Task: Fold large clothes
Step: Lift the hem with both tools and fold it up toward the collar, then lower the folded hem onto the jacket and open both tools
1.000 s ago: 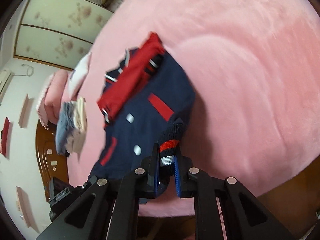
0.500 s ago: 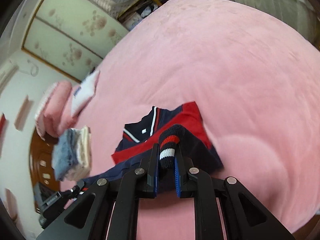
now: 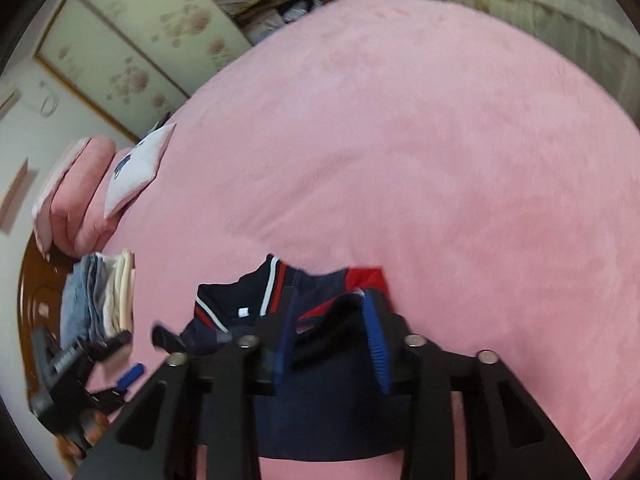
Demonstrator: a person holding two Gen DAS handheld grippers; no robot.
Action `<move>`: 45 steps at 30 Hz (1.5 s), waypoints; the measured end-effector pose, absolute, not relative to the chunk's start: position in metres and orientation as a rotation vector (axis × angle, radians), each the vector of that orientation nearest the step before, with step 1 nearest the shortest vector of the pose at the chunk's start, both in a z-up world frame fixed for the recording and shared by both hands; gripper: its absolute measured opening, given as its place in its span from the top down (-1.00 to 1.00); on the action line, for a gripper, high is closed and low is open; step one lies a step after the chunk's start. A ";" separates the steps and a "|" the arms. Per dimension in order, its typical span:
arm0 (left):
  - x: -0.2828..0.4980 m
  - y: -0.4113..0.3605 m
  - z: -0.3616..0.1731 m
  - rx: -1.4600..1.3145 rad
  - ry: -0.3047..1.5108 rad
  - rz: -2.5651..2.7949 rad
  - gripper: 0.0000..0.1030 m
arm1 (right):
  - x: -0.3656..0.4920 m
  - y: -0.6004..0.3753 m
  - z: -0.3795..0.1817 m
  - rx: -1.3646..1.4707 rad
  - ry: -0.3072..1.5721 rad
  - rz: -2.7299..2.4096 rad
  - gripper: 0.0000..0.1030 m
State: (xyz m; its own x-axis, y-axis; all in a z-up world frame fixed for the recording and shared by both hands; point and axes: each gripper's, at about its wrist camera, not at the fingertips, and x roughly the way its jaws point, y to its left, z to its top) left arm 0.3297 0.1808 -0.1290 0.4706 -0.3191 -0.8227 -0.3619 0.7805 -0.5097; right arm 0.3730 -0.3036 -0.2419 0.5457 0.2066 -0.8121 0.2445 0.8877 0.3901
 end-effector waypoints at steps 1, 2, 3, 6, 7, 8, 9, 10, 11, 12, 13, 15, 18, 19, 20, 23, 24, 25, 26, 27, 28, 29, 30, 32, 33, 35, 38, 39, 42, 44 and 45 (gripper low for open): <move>0.326 0.182 -0.127 -0.706 1.107 0.024 -0.42 | 0.363 -0.307 -0.243 0.480 1.008 -0.011 0.29; 0.323 0.179 -0.127 -0.693 1.116 0.010 -0.42 | 0.358 -0.309 -0.242 0.470 1.016 0.003 0.28; 0.321 0.175 -0.128 -0.670 1.133 -0.008 -0.42 | 0.358 -0.310 -0.244 0.460 1.035 0.034 0.28; 0.314 0.152 -0.134 -0.542 1.210 -0.033 -0.38 | 0.354 -0.306 -0.256 0.451 1.099 0.118 0.29; 0.313 0.143 -0.136 -0.496 1.231 -0.041 -0.23 | 0.353 -0.301 -0.262 0.445 1.121 0.151 0.30; 0.308 0.134 -0.140 -0.451 1.248 -0.058 -0.05 | 0.352 -0.297 -0.268 0.440 1.136 0.187 0.31; 0.308 0.119 -0.144 -0.394 1.272 -0.085 0.00 | 0.350 -0.290 -0.274 0.437 1.151 0.234 0.35; 0.306 0.106 -0.147 -0.358 1.286 -0.118 0.06 | 0.347 -0.282 -0.279 0.433 1.164 0.274 0.43; 0.306 0.098 -0.148 -0.340 1.293 -0.141 0.09 | 0.349 -0.272 -0.285 0.427 1.186 0.328 0.51; 0.307 0.085 -0.151 -0.323 1.300 -0.184 0.10 | 0.351 -0.263 -0.292 0.420 1.204 0.375 0.54; 0.308 0.077 -0.153 -0.321 1.302 -0.215 0.12 | 0.353 -0.253 -0.300 0.414 1.221 0.417 0.57; 0.313 0.063 -0.162 -0.331 1.315 -0.253 0.13 | 0.357 -0.237 -0.312 0.403 1.252 0.483 0.65; 0.324 0.053 -0.180 -0.348 1.346 -0.255 0.23 | 0.368 -0.221 -0.332 0.389 1.280 0.523 0.68; 0.329 0.051 -0.185 -0.363 1.348 -0.255 0.23 | 0.372 -0.218 -0.339 0.390 1.287 0.526 0.68; 0.334 0.052 -0.190 -0.384 1.346 -0.257 0.23 | 0.378 -0.214 -0.346 0.394 1.288 0.529 0.68; 0.347 0.056 -0.205 -0.442 1.330 -0.261 0.24 | 0.393 -0.207 -0.357 0.377 1.255 0.511 0.68; 0.352 0.057 -0.207 -0.447 1.327 -0.258 0.24 | 0.400 -0.204 -0.363 0.357 1.251 0.491 0.68; 0.356 0.058 -0.208 -0.444 1.316 -0.251 0.27 | 0.408 -0.202 -0.369 0.335 1.248 0.470 0.68; 0.359 0.059 -0.206 -0.426 1.290 -0.225 0.30 | 0.415 -0.202 -0.373 0.322 1.242 0.453 0.68; 0.361 0.060 -0.205 -0.408 1.270 -0.204 0.32 | 0.417 -0.200 -0.372 0.316 1.235 0.438 0.69; 0.365 0.062 -0.207 -0.408 1.269 -0.191 0.37 | 0.423 -0.199 -0.370 0.307 1.226 0.405 0.75; 0.368 0.064 -0.212 -0.427 1.285 -0.185 0.45 | 0.430 -0.197 -0.367 0.302 1.226 0.379 0.82; 0.369 0.069 -0.217 -0.448 1.292 -0.171 0.52 | 0.433 -0.201 -0.369 0.294 1.233 0.350 0.92; 0.368 0.078 -0.220 -0.488 1.284 -0.162 0.67 | 0.436 -0.209 -0.370 0.285 1.242 0.317 1.00; 0.366 0.082 -0.220 -0.509 1.278 -0.163 0.67 | 0.437 -0.212 -0.369 0.289 1.239 0.310 1.00; 0.362 0.093 -0.217 -0.516 1.249 -0.118 0.68 | 0.438 -0.220 -0.368 0.282 1.230 0.287 1.00; 0.362 0.112 -0.208 -0.425 1.188 0.027 0.68 | 0.434 -0.239 -0.360 0.207 1.208 0.185 1.00; 0.363 0.119 -0.207 -0.402 1.177 0.061 0.68 | 0.433 -0.247 -0.359 0.199 1.204 0.151 1.00; 0.366 0.138 -0.209 -0.426 1.183 0.077 0.68 | 0.426 -0.268 -0.352 0.203 1.210 0.073 1.00; 0.363 0.148 -0.207 -0.443 1.182 0.095 0.68 | 0.422 -0.279 -0.346 0.168 1.207 0.024 1.00; 0.361 0.153 -0.203 -0.446 1.180 0.107 0.68 | 0.420 -0.285 -0.342 0.169 1.205 0.002 1.00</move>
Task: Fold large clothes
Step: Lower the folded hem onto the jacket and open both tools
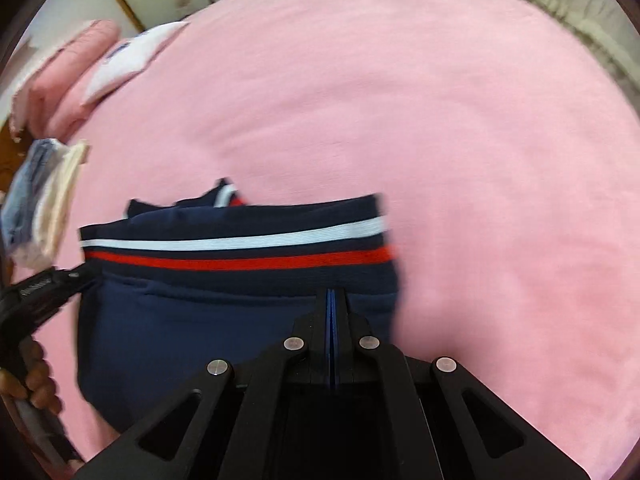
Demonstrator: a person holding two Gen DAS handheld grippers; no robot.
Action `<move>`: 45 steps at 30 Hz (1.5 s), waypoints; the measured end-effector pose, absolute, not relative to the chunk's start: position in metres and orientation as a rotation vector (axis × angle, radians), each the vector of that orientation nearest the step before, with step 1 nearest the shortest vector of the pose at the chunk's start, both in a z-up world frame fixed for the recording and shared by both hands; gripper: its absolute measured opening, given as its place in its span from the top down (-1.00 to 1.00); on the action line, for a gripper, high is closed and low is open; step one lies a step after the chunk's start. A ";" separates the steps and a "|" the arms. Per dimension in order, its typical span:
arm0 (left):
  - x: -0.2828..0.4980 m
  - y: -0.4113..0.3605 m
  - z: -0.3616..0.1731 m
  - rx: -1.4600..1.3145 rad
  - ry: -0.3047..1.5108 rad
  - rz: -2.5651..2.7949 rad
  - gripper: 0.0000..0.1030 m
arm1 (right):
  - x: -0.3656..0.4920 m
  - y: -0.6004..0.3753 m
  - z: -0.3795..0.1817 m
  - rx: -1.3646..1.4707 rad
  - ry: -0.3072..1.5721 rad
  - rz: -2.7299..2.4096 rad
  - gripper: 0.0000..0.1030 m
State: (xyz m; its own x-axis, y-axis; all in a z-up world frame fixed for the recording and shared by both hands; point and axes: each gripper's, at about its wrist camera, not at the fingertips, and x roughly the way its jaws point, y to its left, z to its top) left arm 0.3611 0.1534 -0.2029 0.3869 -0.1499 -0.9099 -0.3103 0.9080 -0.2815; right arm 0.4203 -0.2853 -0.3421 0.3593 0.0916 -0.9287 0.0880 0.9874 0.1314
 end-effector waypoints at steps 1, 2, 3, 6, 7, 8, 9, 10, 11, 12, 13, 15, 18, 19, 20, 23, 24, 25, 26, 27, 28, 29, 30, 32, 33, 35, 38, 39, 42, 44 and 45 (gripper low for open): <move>0.358 0.152 -0.200 -0.444 1.178 0.125 0.68 | 0.418 -0.292 -0.339 0.204 1.213 -0.001 1.00; 0.355 0.150 -0.197 -0.447 1.179 0.121 0.68 | 0.416 -0.296 -0.335 0.233 1.223 -0.008 1.00; 0.350 0.146 -0.195 -0.460 1.182 0.100 0.68 | 0.416 -0.296 -0.332 0.246 1.236 -0.019 1.00; 0.331 0.128 -0.185 -0.506 1.202 0.016 0.67 | 0.412 -0.280 -0.324 0.215 1.270 0.025 1.00; 0.327 0.121 -0.183 -0.508 1.211 -0.006 0.67 | 0.410 -0.270 -0.321 0.220 1.279 0.053 1.00; 0.320 0.115 -0.182 -0.498 1.229 -0.030 0.67 | 0.407 -0.263 -0.318 0.231 1.290 0.078 1.00; 0.314 0.106 -0.182 -0.472 1.258 -0.049 0.67 | 0.405 -0.257 -0.317 0.247 1.313 0.106 1.00; 0.309 0.099 -0.182 -0.448 1.275 -0.055 0.67 | 0.403 -0.250 -0.318 0.263 1.344 0.130 1.00; 0.304 0.093 -0.182 -0.416 1.289 -0.062 0.67 | 0.402 -0.244 -0.319 0.274 1.370 0.151 1.00; 0.299 0.090 -0.183 -0.391 1.294 -0.072 0.67 | 0.399 -0.237 -0.321 0.288 1.394 0.183 1.00; 0.297 0.088 -0.183 -0.374 1.300 -0.080 0.67 | 0.396 -0.230 -0.323 0.297 1.408 0.213 1.00; 0.292 0.083 -0.187 -0.343 1.327 -0.089 0.67 | 0.390 -0.214 -0.326 0.294 1.429 0.253 1.00; 0.288 0.076 -0.193 -0.350 1.352 -0.064 0.67 | 0.381 -0.199 -0.338 0.281 1.477 0.288 1.00; 0.289 0.076 -0.195 -0.357 1.356 -0.052 0.67 | 0.378 -0.197 -0.342 0.275 1.492 0.286 1.00; 0.290 0.075 -0.197 -0.357 1.360 -0.041 0.67 | 0.373 -0.191 -0.348 0.266 1.499 0.284 1.00; 0.293 0.070 -0.202 -0.328 1.362 -0.015 0.67 | 0.362 -0.198 -0.355 0.261 1.507 0.277 1.00; 0.292 0.068 -0.202 -0.307 1.356 0.005 0.67 | 0.360 -0.203 -0.358 0.265 1.512 0.273 1.00; 0.295 0.067 -0.203 -0.278 1.353 0.034 0.67 | 0.360 -0.205 -0.364 0.264 1.515 0.267 1.00; 0.296 0.067 -0.204 -0.244 1.350 0.063 0.74 | 0.357 -0.212 -0.364 0.262 1.514 0.255 1.00; 0.293 0.069 -0.206 -0.248 1.348 0.060 0.76 | 0.353 -0.222 -0.364 0.272 1.512 0.250 1.00; 0.292 0.072 -0.206 -0.263 1.345 0.060 0.79 | 0.351 -0.232 -0.364 0.295 1.514 0.253 1.00; 0.290 0.075 -0.207 -0.281 1.345 0.073 0.83 | 0.349 -0.237 -0.365 0.320 1.518 0.259 1.00; 0.290 0.077 -0.208 -0.274 1.350 0.092 0.83 | 0.344 -0.247 -0.366 0.358 1.523 0.269 1.00; 0.290 0.080 -0.210 -0.247 1.357 0.115 0.83 | 0.338 -0.260 -0.365 0.388 1.529 0.267 1.00; 0.290 0.082 -0.210 -0.222 1.356 0.143 0.83 | 0.335 -0.265 -0.364 0.397 1.531 0.265 1.00; 0.290 0.089 -0.212 -0.194 1.360 0.193 0.83 | 0.336 -0.269 -0.362 0.386 1.534 0.259 1.00; 0.288 0.102 -0.217 -0.247 1.364 0.229 0.83 | 0.330 -0.268 -0.354 0.319 1.532 0.241 1.00; 0.288 0.104 -0.218 -0.262 1.367 0.234 0.83 | 0.329 -0.269 -0.351 0.296 1.532 0.230 1.00; 0.283 0.112 -0.214 -0.247 1.367 0.240 0.83 | 0.338 -0.279 -0.337 0.254 1.531 0.192 1.00; 0.282 0.110 -0.215 -0.238 1.363 0.244 0.83 | 0.340 -0.274 -0.340 0.221 1.533 0.147 1.00; 0.282 0.108 -0.215 -0.227 1.362 0.246 0.83 | 0.339 -0.278 -0.340 0.190 1.534 0.130 1.00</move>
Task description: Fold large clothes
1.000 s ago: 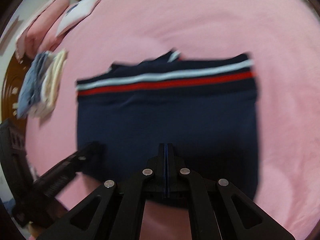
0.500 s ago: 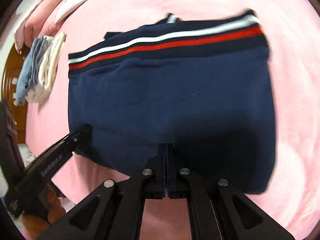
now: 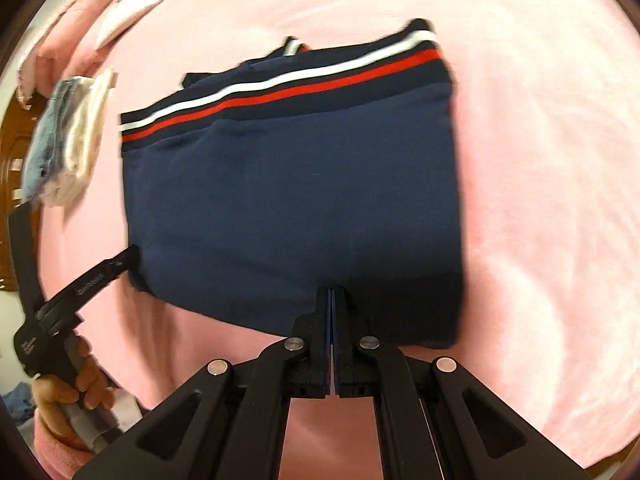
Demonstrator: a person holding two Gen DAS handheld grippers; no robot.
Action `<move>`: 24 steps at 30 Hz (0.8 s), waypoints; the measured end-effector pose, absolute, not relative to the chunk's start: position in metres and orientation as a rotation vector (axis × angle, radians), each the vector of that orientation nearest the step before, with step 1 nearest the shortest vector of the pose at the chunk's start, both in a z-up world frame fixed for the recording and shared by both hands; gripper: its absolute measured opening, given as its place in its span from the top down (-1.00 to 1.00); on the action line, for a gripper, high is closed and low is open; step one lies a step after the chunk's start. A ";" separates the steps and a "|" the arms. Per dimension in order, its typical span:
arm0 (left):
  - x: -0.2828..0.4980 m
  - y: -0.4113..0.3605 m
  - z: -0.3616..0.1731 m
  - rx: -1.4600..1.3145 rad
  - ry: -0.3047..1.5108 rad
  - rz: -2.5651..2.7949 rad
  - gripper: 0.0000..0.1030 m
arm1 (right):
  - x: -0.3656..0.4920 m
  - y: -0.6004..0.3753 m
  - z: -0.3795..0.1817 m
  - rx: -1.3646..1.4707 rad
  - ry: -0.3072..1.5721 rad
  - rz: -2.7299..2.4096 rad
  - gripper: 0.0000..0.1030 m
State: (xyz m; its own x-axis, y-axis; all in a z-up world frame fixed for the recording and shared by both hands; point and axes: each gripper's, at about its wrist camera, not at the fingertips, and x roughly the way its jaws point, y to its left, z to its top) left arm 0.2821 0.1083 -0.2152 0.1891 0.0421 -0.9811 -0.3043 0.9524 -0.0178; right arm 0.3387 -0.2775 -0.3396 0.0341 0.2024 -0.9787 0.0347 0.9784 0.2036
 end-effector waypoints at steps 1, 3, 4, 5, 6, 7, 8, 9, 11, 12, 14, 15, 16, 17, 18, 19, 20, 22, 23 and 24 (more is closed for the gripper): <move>0.282 0.107 -0.216 -0.222 1.361 0.249 0.83 | 0.337 -0.281 -0.340 0.185 1.535 0.129 1.00; 0.280 0.105 -0.215 -0.219 1.358 0.256 0.83 | 0.336 -0.288 -0.340 0.201 1.537 0.113 1.00; 0.280 0.104 -0.216 -0.217 1.358 0.259 0.83 | 0.335 -0.291 -0.340 0.206 1.540 0.108 1.00; 0.278 0.104 -0.215 -0.213 1.357 0.262 0.83 | 0.334 -0.294 -0.339 0.195 1.544 0.098 1.00; 0.277 0.102 -0.214 -0.199 1.357 0.274 0.83 | 0.334 -0.296 -0.339 0.179 1.547 0.094 1.00; 0.275 0.095 -0.212 -0.180 1.357 0.289 0.83 | 0.334 -0.296 -0.339 0.169 1.550 0.094 1.00; 0.275 0.092 -0.209 -0.156 1.358 0.307 0.83 | 0.334 -0.296 -0.337 0.160 1.552 0.090 1.00; 0.274 0.088 -0.205 -0.142 1.354 0.317 0.83 | 0.334 -0.296 -0.334 0.149 1.554 0.084 1.00; 0.273 0.079 -0.194 -0.138 1.334 0.298 0.83 | 0.337 -0.295 -0.328 0.115 1.543 0.063 1.00; 0.272 0.074 -0.187 -0.141 1.316 0.269 0.83 | 0.340 -0.295 -0.322 0.111 1.525 0.066 1.00; 0.271 0.066 -0.174 -0.156 1.290 0.181 0.83 | 0.350 -0.290 -0.317 0.158 1.477 0.130 1.00; 0.273 0.055 -0.172 -0.178 1.291 0.105 0.83 | 0.354 -0.289 -0.313 0.197 1.460 0.177 1.00; 0.277 0.047 -0.172 -0.193 1.300 0.058 0.83 | 0.357 -0.287 -0.312 0.223 1.453 0.206 1.00; 0.280 0.038 -0.174 -0.203 1.310 0.020 0.83 | 0.361 -0.285 -0.312 0.242 1.445 0.236 1.00; 0.284 0.026 -0.179 -0.205 1.322 -0.011 0.83 | 0.366 -0.282 -0.314 0.257 1.433 0.272 1.00; 0.288 0.014 -0.182 -0.200 1.332 -0.025 0.83 | 0.370 -0.278 -0.320 0.277 1.424 0.311 1.00; 0.292 0.007 -0.189 -0.193 1.347 -0.032 0.83 | 0.373 -0.272 -0.327 0.294 1.429 0.331 1.00; 0.303 0.001 -0.201 -0.176 1.359 -0.007 0.83 | 0.383 -0.270 -0.342 0.307 1.441 0.335 1.00; 0.308 0.000 -0.205 -0.170 1.348 0.010 0.83 | 0.385 -0.270 -0.345 0.300 1.434 0.339 1.00; 0.312 0.001 -0.206 -0.168 1.336 0.022 0.83 | 0.388 -0.273 -0.346 0.290 1.411 0.359 1.00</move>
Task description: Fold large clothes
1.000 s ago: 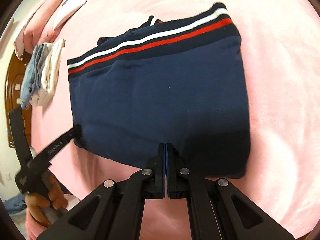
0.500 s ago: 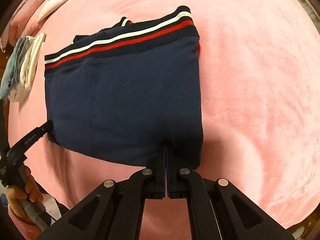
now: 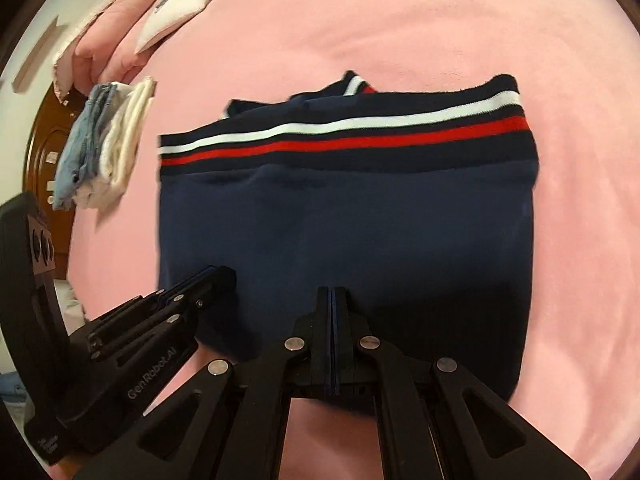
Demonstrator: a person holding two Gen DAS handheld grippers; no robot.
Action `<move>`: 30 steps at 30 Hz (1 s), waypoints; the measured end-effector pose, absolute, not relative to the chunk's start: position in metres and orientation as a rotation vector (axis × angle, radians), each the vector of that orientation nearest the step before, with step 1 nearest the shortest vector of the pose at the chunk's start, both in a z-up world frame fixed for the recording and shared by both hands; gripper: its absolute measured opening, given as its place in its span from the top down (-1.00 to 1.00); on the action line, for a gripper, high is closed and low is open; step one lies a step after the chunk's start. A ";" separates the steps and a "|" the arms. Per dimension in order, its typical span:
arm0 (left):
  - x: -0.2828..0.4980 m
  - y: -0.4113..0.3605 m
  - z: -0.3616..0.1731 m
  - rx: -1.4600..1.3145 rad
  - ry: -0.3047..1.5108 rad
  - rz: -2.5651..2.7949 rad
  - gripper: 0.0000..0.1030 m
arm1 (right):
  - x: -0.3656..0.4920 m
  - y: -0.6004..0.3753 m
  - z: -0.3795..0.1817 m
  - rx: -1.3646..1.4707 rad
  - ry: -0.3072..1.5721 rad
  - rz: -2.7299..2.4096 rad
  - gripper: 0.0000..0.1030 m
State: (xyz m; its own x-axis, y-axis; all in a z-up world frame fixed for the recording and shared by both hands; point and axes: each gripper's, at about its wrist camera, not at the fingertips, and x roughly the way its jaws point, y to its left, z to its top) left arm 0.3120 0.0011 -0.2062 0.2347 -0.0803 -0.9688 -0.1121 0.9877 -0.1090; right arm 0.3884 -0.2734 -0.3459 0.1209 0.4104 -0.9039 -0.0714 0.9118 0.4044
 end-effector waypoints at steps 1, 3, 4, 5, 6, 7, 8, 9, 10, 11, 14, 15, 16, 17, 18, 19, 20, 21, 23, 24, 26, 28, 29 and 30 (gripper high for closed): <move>0.317 0.005 -0.207 -0.174 1.315 0.039 0.83 | 0.389 -0.277 -0.347 0.260 1.383 0.349 1.00; 0.324 0.014 -0.207 -0.192 1.278 0.063 0.83 | 0.390 -0.288 -0.349 0.206 1.343 0.281 1.00; 0.327 0.020 -0.207 -0.195 1.267 0.076 0.83 | 0.392 -0.300 -0.351 0.252 1.332 0.288 1.00; 0.331 0.028 -0.207 -0.192 1.256 0.092 0.84 | 0.393 -0.310 -0.352 0.299 1.329 0.291 1.00; 0.334 0.033 -0.208 -0.193 1.250 0.095 0.87 | 0.394 -0.322 -0.353 0.325 1.329 0.261 1.00; 0.337 0.039 -0.209 -0.198 1.244 0.098 0.98 | 0.393 -0.336 -0.354 0.319 1.326 0.202 1.00; 0.339 0.045 -0.209 -0.202 1.235 0.106 0.98 | 0.392 -0.345 -0.353 0.293 1.322 0.148 1.00; 0.340 0.051 -0.209 -0.215 1.230 0.107 0.98 | 0.390 -0.357 -0.351 0.278 1.309 0.096 1.00; 0.340 0.054 -0.208 -0.231 1.231 0.100 0.98 | 0.387 -0.369 -0.348 0.281 1.288 0.053 1.00; 0.339 0.054 -0.207 -0.249 1.234 0.093 0.98 | 0.385 -0.379 -0.346 0.308 1.277 0.043 1.00; 0.334 0.062 -0.195 -0.272 1.240 0.098 0.98 | 0.376 -0.399 -0.341 0.441 1.274 0.089 1.00; 0.330 0.062 -0.191 -0.265 1.245 0.113 0.94 | 0.373 -0.399 -0.338 0.460 1.276 0.104 1.00; 0.325 0.072 -0.188 -0.266 1.251 0.121 0.94 | 0.371 -0.396 -0.334 0.469 1.274 0.124 1.00; 0.321 0.076 -0.187 -0.281 1.257 0.113 0.94 | 0.371 -0.390 -0.331 0.476 1.269 0.144 1.00; 0.318 0.084 -0.188 -0.303 1.263 0.106 0.94 | 0.370 -0.383 -0.327 0.485 1.260 0.171 1.00; 0.310 0.086 -0.187 -0.335 1.267 0.111 0.94 | 0.371 -0.374 -0.322 0.494 1.252 0.199 1.00; 0.303 0.093 -0.186 -0.375 1.273 0.122 0.94 | 0.370 -0.363 -0.317 0.502 1.245 0.217 1.00; 0.297 0.100 -0.186 -0.415 1.282 0.131 0.94 | 0.373 -0.351 -0.314 0.518 1.236 0.258 1.00; 0.287 0.113 -0.188 -0.476 1.299 0.143 0.94 | 0.375 -0.325 -0.310 0.528 1.237 0.317 1.00; 0.283 0.120 -0.190 -0.507 1.307 0.148 0.94 | 0.379 -0.310 -0.312 0.514 1.250 0.354 1.00; 0.273 0.128 -0.191 -0.548 1.320 0.159 0.94 | 0.382 -0.286 -0.314 0.494 1.274 0.381 1.00; 0.264 0.137 -0.192 -0.584 1.330 0.162 0.94 | 0.386 -0.268 -0.322 0.497 1.308 0.381 1.00; 0.259 0.140 -0.192 -0.597 1.332 0.159 0.93 | 0.388 -0.257 -0.329 0.495 1.340 0.360 1.00; 0.255 0.141 -0.193 -0.605 1.336 0.159 0.92 | 0.390 -0.245 -0.339 0.491 1.373 0.340 1.00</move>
State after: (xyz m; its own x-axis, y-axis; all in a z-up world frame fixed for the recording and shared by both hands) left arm 0.2553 0.1414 -0.1928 0.2474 -0.2286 -0.9416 -0.4436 0.8372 -0.3198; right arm 0.3900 -0.2446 -0.3389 0.1728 0.5047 -0.8458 0.0522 0.8529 0.5195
